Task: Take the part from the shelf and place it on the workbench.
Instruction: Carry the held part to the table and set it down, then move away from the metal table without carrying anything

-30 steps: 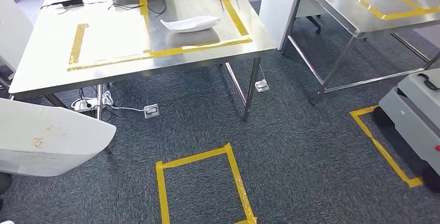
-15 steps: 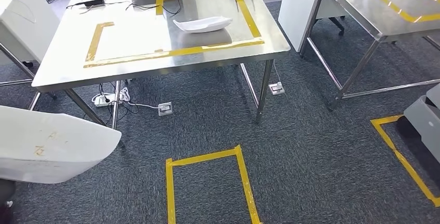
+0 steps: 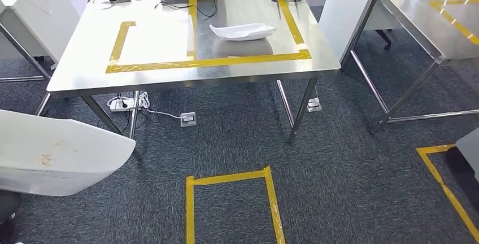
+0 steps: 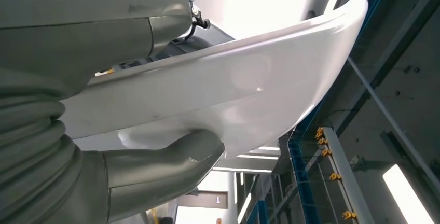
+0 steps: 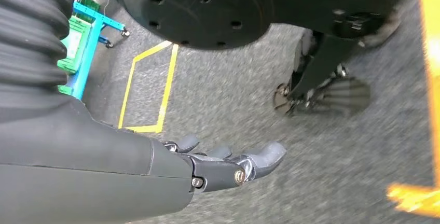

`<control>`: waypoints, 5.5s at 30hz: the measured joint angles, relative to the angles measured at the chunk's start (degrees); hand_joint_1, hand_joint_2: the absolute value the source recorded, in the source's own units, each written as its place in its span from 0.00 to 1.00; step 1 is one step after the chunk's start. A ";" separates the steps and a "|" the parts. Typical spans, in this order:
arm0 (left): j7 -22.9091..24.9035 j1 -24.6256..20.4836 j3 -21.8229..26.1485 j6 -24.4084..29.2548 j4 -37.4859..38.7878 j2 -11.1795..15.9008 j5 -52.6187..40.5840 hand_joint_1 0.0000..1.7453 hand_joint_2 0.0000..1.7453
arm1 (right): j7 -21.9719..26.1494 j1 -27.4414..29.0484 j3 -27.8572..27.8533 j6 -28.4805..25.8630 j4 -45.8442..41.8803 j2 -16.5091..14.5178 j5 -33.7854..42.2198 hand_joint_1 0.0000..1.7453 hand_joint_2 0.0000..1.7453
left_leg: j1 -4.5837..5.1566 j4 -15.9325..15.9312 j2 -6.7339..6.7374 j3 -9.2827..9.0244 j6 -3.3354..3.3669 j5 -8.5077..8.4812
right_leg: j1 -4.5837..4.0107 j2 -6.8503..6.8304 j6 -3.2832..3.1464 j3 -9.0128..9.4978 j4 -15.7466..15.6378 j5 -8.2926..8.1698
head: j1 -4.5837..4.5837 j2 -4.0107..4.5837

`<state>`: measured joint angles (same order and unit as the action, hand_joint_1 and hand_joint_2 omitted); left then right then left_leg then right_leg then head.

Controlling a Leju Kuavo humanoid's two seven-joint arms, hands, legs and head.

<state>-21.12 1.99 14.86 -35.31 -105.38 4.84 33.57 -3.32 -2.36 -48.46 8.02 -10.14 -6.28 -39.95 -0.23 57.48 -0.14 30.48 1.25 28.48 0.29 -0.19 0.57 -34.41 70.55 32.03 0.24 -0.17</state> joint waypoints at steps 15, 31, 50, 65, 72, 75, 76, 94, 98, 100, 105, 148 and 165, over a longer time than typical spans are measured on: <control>0.02 -1.12 -0.11 -0.10 0.58 -0.81 -0.51 1.00 1.00 | 0.11 0.12 -0.89 -0.09 -0.01 0.00 0.34 0.00 1.00 | -0.63 13.15 -0.83 -3.48 -3.34 3.70 | 0.31 0.03 -2.34 -1.57 -10.14 -5.95 | -0.42 0.00; 0.49 -0.14 -0.23 0.79 2.38 -0.38 -2.18 1.00 1.00 | -0.17 0.12 -1.76 -0.28 0.00 -0.32 0.46 0.00 1.00 | -0.56 2.33 0.04 6.50 -0.56 -4.49 | 0.20 0.50 0.10 5.27 1.54 1.17 | -0.23 0.01; -5.13 -28.14 -2.81 32.84 39.99 12.46 -48.43 1.00 1.00 | 0.65 -0.23 -2.29 0.92 0.00 -0.48 -3.00 0.00 1.00 | -0.58 16.31 -0.35 7.00 -3.91 8.47 | -0.47 1.28 -3.97 -1.40 -11.47 -6.72 | -0.53 0.00; -2.32 -53.30 -28.80 72.10 78.71 1.69 -94.21 1.00 1.00 | 0.61 -0.66 -2.19 0.75 0.00 -0.25 -6.11 0.00 1.00 | -0.36 2.22 -0.77 4.66 -2.06 -2.24 | -0.44 1.08 -3.74 0.14 -11.86 -5.48 | -0.65 0.00; -7.61 -51.88 -35.50 72.82 82.58 -4.50 -96.67 1.00 1.00 | 1.14 -0.59 -2.19 0.90 0.01 -0.23 -6.60 0.00 1.00 | -0.06 2.25 -0.73 4.67 -1.44 -2.17 | -0.04 1.08 -0.96 0.44 -12.41 -5.57 | -0.66 0.00; -11.46 -50.11 -37.61 74.39 83.18 -6.20 -96.69 1.00 1.00 | 1.02 -0.53 -2.19 0.90 0.02 -0.23 -6.78 0.00 1.00 | 0.02 2.24 -0.63 4.61 -1.41 -2.16 | 0.04 1.12 -0.54 0.43 -12.44 -5.54 | -0.66 0.00; -12.50 -49.48 -38.37 74.74 83.29 -6.59 -96.75 1.00 1.00 | 0.98 -0.51 -2.19 0.90 0.02 -0.23 -6.81 0.00 1.00 | 0.02 2.23 -0.60 4.58 -1.41 -2.16 | 0.03 1.13 -0.52 0.43 -12.43 -5.53 | -0.66 0.00; -9.78 -46.42 -46.03 62.68 85.30 -7.06 -93.44 0.00 0.00 | 1.21 -0.23 -2.22 0.61 0.02 -0.23 -6.13 0.00 0.00 | -0.08 2.03 -0.54 4.48 -1.70 -2.35 | -0.05 1.15 -0.59 0.17 -12.00 -5.46 | -0.66 0.01; -8.35 -46.42 -46.55 64.03 85.24 -6.33 -92.15 0.00 0.00 | 1.02 -0.04 -2.29 0.42 0.02 -0.23 -5.80 0.00 0.00 | 0.17 2.16 -0.56 4.53 -1.58 -2.27 | 0.17 1.14 -0.49 0.19 -12.06 -5.52 | -0.66 0.00; -7.56 -46.44 -46.87 65.60 85.02 -5.79 -91.44 0.00 0.00 | 1.07 0.07 -2.34 0.26 0.02 -0.25 -5.62 0.00 0.00 | 0.26 2.19 -0.55 4.54 -1.49 -2.22 | 0.29 1.14 -0.41 0.19 -12.07 -5.52 | -0.67 0.00; -6.94 -46.67 -46.94 72.59 82.17 -3.88 -89.13 0.00 0.00 | 1.32 0.30 -2.65 -0.21 0.02 -0.32 -5.43 0.00 0.00 | 0.04 1.38 -0.31 4.32 -0.43 -3.19 | 0.44 1.14 0.35 -0.06 -11.20 -4.84 | -0.65 0.00; 4.05 -21.55 -24.22 75.55 19.57 6.85 -108.65 0.00 0.00 | 2.02 0.01 -3.37 0.92 0.02 0.55 -8.02 0.00 0.00 | -0.06 2.50 0.89 7.37 -2.27 -5.47 | 0.19 0.65 -0.47 5.15 -11.03 -0.33 | -0.41 0.00; 5.86 -13.46 -16.36 75.51 22.30 5.85 -103.74 0.00 0.00 | 0.53 0.17 -4.58 -0.23 0.07 0.54 -7.38 0.00 0.00 | 0.27 0.25 0.37 -2.24 -1.80 2.16 | 0.39 0.54 -0.60 -3.23 -11.77 -10.07 | -0.86 0.01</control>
<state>-15.27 -11.47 -1.51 40.20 -83.08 10.69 -70.17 -2.79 -2.18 -53.04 7.79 -10.08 -5.74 -47.33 0.05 57.73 0.23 28.24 -0.55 30.65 0.68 0.35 -0.03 -37.65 58.78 21.96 -0.62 -0.17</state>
